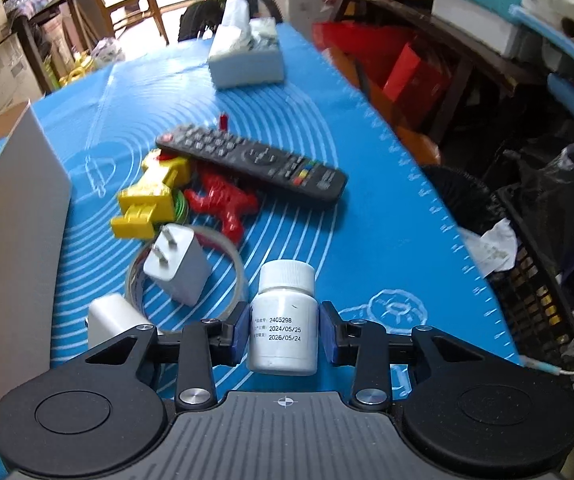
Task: Organize rigid objects
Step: 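Close the right gripper on the white pill bottle and lift it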
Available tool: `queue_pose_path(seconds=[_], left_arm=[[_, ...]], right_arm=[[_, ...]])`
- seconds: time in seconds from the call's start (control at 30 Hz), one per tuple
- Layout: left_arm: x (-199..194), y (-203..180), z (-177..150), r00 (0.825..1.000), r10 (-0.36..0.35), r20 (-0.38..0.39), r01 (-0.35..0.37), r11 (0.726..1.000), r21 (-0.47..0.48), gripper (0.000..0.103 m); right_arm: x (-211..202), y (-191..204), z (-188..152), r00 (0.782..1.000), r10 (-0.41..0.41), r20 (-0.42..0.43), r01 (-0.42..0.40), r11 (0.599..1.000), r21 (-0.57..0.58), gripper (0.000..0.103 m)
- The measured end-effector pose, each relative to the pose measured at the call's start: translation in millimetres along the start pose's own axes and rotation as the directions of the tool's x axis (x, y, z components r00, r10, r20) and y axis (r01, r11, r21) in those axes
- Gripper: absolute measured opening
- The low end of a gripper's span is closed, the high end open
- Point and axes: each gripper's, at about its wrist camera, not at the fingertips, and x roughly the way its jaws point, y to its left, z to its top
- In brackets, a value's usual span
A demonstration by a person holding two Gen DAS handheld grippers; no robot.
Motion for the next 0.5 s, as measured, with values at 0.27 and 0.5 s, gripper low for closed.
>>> queue_pose_path(seconds=[0.27, 0.5], left_arm=[[0, 1, -1, 1.0, -0.001, -0.001, 0.001, 1.0, -0.007, 0.005], [1, 1, -1, 1.0, -0.005, -0.001, 0.005, 1.0, -0.011, 0.005]], right_arm=[[-41, 12, 16, 0.99, 0.03, 0.137, -0.027, 0.999, -0.023, 0.044], [-86, 40, 37, 0.955, 0.113, 0.273, -0.086, 0.99, -0.109, 0.044]])
